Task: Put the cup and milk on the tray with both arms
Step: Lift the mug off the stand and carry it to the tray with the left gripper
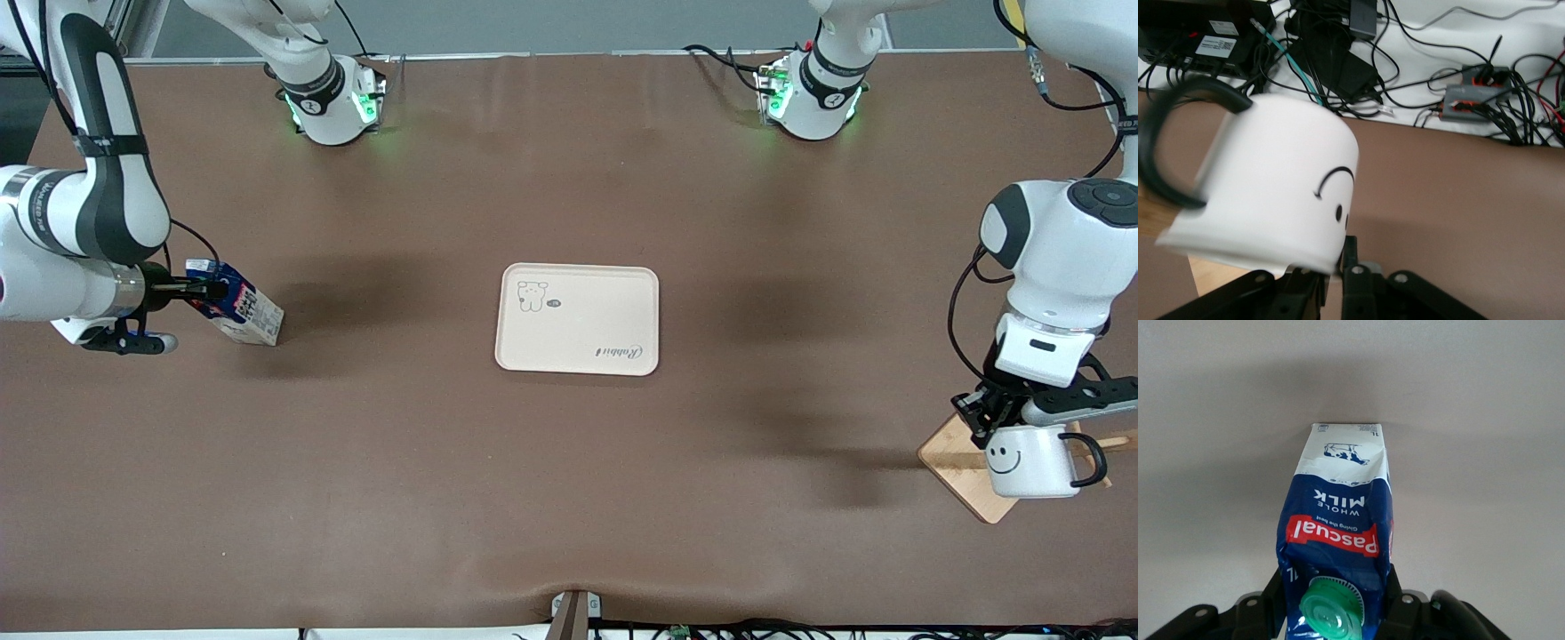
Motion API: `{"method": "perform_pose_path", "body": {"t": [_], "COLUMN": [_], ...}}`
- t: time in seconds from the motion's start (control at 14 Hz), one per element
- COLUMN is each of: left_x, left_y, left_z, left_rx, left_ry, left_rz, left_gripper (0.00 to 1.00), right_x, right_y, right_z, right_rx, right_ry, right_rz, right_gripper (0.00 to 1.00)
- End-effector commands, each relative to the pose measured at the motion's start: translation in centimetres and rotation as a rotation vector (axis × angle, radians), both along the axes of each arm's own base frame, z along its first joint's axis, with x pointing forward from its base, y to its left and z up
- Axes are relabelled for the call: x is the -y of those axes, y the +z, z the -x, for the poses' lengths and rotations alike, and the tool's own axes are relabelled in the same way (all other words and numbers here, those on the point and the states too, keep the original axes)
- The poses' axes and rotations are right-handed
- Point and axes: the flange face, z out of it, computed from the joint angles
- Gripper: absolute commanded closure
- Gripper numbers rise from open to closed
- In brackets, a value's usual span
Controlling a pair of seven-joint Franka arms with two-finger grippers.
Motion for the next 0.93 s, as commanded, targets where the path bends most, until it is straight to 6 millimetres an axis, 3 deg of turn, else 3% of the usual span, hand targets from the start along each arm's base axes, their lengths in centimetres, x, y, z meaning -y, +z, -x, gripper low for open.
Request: {"method": "perform_pose_path", "body": {"t": [0.0, 0.29, 0.43, 0.57, 0.71, 0.79, 0.86], "left_x": [2.9, 7.7, 8.8, 10.3, 13.4, 15.0, 17.1], "left_y": [2.4, 3.7, 3.9, 4.0, 4.0, 4.0, 3.5], "left_z": [0.7, 1.2, 1.3, 1.5, 2.1, 2.5, 3.0], "left_rx": [-0.054, -0.170, -0.171, -0.182, -0.225, -0.243, -0.261], "left_ry": [0.022, 0.083, 0.086, 0.085, 0.086, 0.105, 0.123], "left_rz": [-0.006, 0.008, 0.015, 0.033, 0.048, 0.064, 0.093], "left_gripper": [1.00, 1.00, 1.00, 1.00, 1.00, 1.00, 1.00], "right_x": [0.2, 0.3, 0.3, 0.3, 0.4, 0.4, 0.3], "right_y": [0.4, 0.5, 0.6, 0.9, 2.0, 2.3, 2.9], "right_z": [0.8, 0.8, 0.8, 0.6, 0.2, 0.0, -0.1], "right_rx": [0.011, 0.009, 0.009, 0.012, 0.029, 0.022, 0.017], "right_ry": [0.001, 0.000, 0.000, 0.000, 0.000, 0.000, 0.002], "right_rz": [-0.013, -0.013, -0.013, -0.013, -0.010, -0.011, -0.012], "right_gripper": [0.62, 0.71, 0.81, 0.81, 0.90, 1.00, 1.00]}}
